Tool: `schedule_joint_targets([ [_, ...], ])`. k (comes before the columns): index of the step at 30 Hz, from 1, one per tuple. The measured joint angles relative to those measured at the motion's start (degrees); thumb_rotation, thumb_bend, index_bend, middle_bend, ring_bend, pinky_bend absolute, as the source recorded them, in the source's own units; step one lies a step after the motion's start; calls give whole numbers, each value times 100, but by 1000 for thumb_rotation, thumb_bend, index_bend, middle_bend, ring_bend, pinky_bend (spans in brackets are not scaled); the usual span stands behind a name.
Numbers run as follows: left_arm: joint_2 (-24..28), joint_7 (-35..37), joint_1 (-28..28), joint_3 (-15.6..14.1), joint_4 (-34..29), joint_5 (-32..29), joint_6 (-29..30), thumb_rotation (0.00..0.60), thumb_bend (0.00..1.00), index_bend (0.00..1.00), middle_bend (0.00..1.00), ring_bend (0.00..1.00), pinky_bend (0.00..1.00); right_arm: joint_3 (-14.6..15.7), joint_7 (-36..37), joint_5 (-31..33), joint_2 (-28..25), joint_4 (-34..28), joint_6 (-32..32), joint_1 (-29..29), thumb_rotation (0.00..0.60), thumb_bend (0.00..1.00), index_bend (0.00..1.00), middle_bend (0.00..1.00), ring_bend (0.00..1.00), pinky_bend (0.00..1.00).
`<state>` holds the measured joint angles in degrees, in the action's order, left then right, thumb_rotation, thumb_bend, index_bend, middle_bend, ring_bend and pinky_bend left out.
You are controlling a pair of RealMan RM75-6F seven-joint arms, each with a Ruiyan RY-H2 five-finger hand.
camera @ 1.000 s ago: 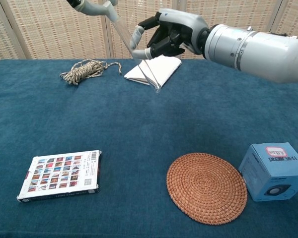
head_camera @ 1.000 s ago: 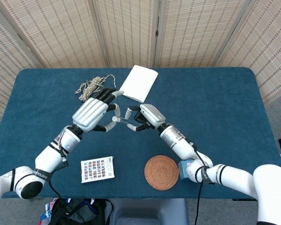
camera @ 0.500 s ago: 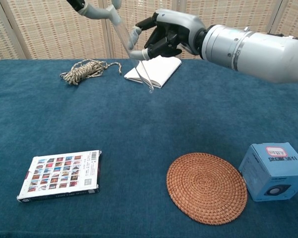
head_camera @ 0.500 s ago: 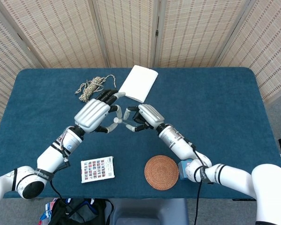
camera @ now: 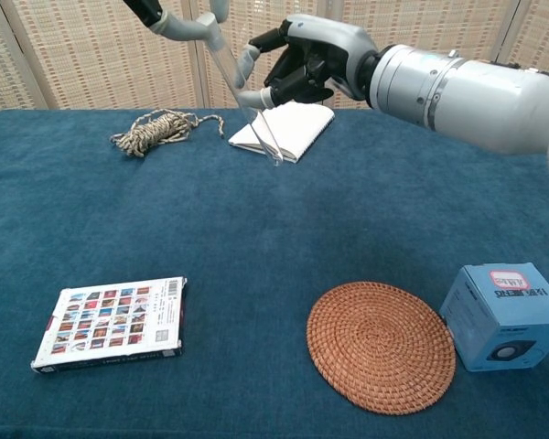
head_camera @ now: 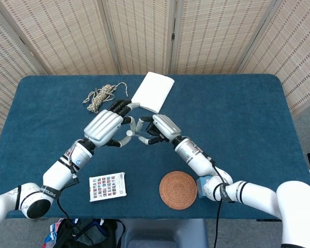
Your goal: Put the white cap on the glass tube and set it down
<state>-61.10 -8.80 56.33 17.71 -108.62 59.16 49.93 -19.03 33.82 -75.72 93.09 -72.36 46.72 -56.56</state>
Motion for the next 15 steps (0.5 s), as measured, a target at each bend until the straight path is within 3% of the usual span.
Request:
schedule_joint_targets([
  [11,-29,59,6,-17,49,-5,-8,600,422,537,76,6,0,10,57,-26,27,40,22,-15,600,496,847,1000,1000,1000],
  [13,-23,59,4,-28,52,-7,-15,600,419,480,76,5,0,22,40,-24,21,44,6,-18,600,495,847,1000,1000,1000],
  [15,1,63,2,-40,47,-18,-47,600,414,344,76,3,0,37,7,-16,7,47,-17,-19,600,496,847,1000,1000,1000],
])
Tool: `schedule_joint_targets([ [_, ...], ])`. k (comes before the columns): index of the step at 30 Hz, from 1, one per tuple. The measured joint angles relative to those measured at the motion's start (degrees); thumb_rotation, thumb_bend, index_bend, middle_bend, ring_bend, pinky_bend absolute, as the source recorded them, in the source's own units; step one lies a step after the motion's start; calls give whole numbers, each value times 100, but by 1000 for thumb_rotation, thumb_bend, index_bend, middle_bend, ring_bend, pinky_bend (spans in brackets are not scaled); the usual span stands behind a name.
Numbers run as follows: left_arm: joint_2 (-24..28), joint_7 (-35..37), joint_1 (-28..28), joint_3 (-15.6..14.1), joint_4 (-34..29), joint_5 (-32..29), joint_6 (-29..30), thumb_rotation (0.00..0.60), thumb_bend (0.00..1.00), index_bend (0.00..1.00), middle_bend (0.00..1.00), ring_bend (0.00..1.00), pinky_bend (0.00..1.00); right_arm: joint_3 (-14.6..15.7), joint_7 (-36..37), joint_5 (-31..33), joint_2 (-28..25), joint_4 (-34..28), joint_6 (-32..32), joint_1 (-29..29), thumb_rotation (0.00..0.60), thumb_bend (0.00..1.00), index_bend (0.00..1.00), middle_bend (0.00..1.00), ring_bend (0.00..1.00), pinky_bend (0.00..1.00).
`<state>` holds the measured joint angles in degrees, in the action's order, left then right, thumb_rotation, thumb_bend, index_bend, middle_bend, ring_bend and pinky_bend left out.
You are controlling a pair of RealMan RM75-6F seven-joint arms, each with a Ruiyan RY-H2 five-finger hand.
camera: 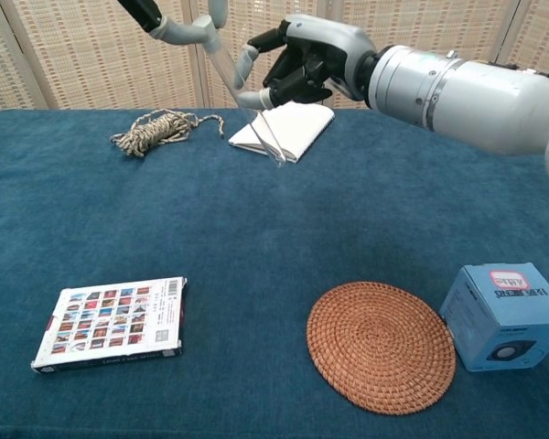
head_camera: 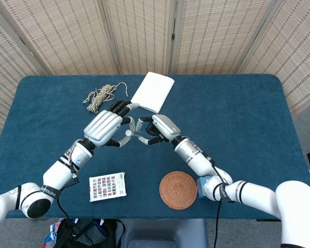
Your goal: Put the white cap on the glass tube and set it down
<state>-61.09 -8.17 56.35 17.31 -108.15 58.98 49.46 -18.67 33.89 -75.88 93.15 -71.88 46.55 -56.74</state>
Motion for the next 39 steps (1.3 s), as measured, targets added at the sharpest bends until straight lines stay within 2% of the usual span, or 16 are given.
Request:
schedule_joint_targets([
  [3,63,19,-4,-20,-18,-19,-67,600,407,108,53,0,0,23,-78,26,-41,-4,-52,0,600,495,850,1000,1000,1000],
  [5,108,27,-4,-36,-31,-34,-118,600,392,15,17,0,0,40,-148,45,-90,-20,-105,-2,600,496,851,1000,1000,1000],
  [6,140,41,-6,-45,-42,-44,-153,600,383,1,2,0,0,53,-206,59,-128,-35,-140,-4,600,495,851,1000,1000,1000],
  [11,184,159,-68,-61,-26,-44,-148,600,377,0,0,0,0,110,-517,162,-346,-134,-374,-24,600,496,851,1000,1000,1000],
  [17,229,240,-200,-151,94,-81,-117,600,377,0,0,0,0,228,-1108,400,-697,-256,-972,-159,600,495,852,1000,1000,1000],
  [24,227,2,-321,-328,223,-169,17,600,376,0,0,0,0,424,-2022,1101,-897,-186,-1762,-516,600,495,857,1000,1000,1000],
  [30,190,-117,-459,-470,270,-213,118,600,376,0,0,0,0,688,-2876,1867,-759,131,-2125,-954,600,479,857,1000,1000,1000],
  [39,185,-23,-577,-582,345,-129,3,600,376,0,0,0,0,1146,-3952,3169,-124,742,-2004,-1460,600,446,857,1000,1000,1000],
])
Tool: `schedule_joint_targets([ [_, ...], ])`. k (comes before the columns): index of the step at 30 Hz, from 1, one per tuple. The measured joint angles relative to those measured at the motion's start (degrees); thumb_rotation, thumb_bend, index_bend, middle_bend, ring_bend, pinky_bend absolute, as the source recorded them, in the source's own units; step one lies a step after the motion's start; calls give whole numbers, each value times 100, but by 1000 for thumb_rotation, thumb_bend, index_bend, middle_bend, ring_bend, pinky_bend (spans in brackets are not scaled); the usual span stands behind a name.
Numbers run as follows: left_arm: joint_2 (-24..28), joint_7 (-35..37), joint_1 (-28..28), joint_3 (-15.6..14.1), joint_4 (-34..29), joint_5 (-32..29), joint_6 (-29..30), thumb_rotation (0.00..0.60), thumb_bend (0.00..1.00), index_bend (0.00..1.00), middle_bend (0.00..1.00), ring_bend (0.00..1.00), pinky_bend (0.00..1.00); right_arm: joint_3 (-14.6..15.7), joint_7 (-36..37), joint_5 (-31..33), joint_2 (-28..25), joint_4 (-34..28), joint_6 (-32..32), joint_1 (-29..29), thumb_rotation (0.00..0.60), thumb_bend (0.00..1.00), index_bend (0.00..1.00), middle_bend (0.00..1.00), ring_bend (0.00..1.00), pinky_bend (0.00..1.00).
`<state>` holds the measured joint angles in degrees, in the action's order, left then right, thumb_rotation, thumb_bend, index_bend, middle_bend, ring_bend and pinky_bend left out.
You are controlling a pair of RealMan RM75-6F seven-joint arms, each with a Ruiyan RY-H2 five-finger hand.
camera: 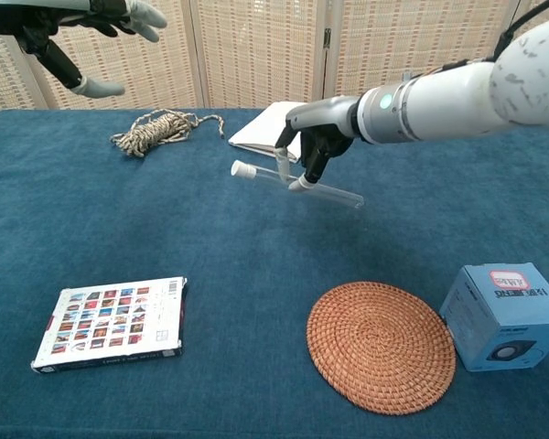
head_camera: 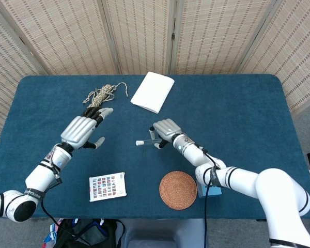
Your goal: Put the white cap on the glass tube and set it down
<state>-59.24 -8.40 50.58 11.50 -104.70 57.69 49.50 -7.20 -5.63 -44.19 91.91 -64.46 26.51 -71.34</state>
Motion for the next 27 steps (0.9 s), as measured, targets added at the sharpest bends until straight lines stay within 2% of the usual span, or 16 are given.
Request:
schedule_joint_targets([
  [8,-33,238,-117,-34,130,192,-44,600,376,0,0,0,0,282,-720,945,592,564,212,-237,600,361,832,1000,1000,1000],
  [14,-71,411,-166,-57,250,297,-165,600,376,0,0,0,0,321,-1025,1370,887,826,291,-309,600,264,677,1000,1000,1000],
  [21,-108,513,-232,-73,337,395,-190,600,376,0,0,0,0,168,-1084,1529,1001,846,346,-254,600,189,418,1000,1000,1000],
  [27,-119,555,-350,-95,359,451,-79,600,377,0,0,0,0,-38,-932,1392,848,614,433,-113,600,189,334,1000,1000,1000],
])
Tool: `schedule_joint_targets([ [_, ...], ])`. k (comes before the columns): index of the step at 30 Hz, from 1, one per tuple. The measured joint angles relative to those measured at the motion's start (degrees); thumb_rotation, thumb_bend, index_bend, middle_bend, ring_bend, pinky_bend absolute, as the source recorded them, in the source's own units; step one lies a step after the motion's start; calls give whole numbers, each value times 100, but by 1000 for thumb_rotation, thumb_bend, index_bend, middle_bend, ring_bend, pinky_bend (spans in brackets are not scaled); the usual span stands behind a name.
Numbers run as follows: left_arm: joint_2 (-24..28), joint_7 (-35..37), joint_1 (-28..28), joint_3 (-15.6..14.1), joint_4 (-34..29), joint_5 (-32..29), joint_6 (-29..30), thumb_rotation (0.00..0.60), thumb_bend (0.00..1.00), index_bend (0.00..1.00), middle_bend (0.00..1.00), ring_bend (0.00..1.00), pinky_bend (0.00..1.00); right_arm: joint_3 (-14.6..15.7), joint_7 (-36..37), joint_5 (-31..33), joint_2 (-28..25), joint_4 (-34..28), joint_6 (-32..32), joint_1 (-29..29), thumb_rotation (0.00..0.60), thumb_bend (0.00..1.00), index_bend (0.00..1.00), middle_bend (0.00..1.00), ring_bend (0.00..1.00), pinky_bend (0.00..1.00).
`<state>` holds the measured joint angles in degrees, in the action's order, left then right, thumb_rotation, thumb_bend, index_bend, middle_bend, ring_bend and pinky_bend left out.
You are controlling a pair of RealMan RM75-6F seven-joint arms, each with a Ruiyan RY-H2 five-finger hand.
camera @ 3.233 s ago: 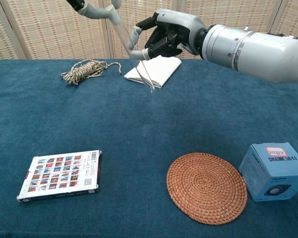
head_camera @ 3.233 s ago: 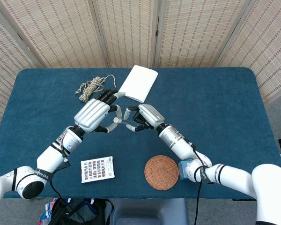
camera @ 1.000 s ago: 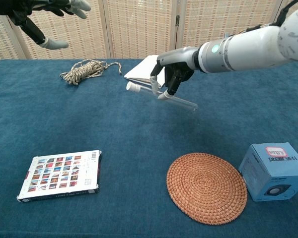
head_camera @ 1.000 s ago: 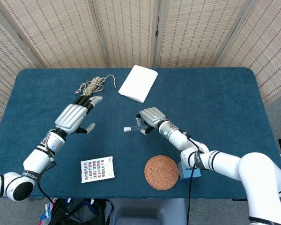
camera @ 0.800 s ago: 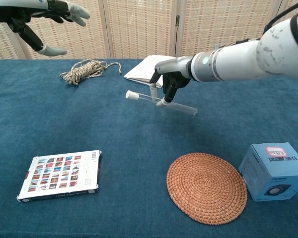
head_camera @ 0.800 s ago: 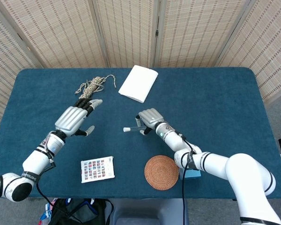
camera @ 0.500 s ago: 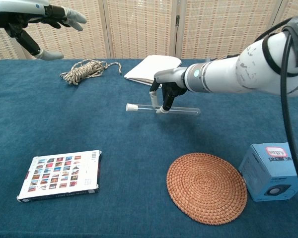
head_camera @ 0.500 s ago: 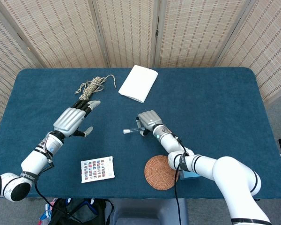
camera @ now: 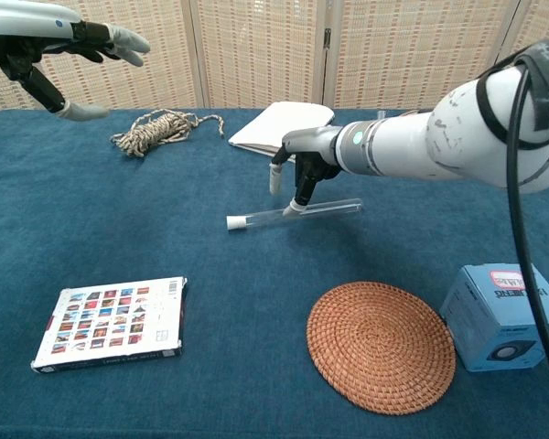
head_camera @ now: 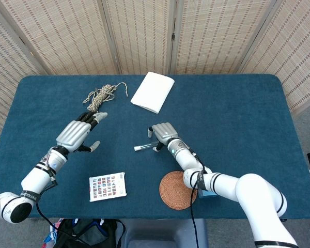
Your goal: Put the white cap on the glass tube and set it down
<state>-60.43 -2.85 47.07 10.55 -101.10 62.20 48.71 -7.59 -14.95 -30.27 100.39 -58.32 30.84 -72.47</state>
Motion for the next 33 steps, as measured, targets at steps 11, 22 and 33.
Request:
schedule_joint_targets([
  [11,-116,-267,-428,-76,15,-69,837,600,376,6,0,0,0,-165,481,-788,-1110,-1426,917,848,600,301,324,725,777,984],
  [22,-309,-975,-1286,-302,133,-56,2239,600,376,94,0,0,0,266,945,-2473,-2882,-3237,2914,2685,600,384,324,365,325,521],
  [33,-284,-1607,-2193,-646,-311,268,3326,600,374,100,0,0,0,867,1332,-3832,-3623,-3877,4936,4502,600,378,324,350,283,460],
])
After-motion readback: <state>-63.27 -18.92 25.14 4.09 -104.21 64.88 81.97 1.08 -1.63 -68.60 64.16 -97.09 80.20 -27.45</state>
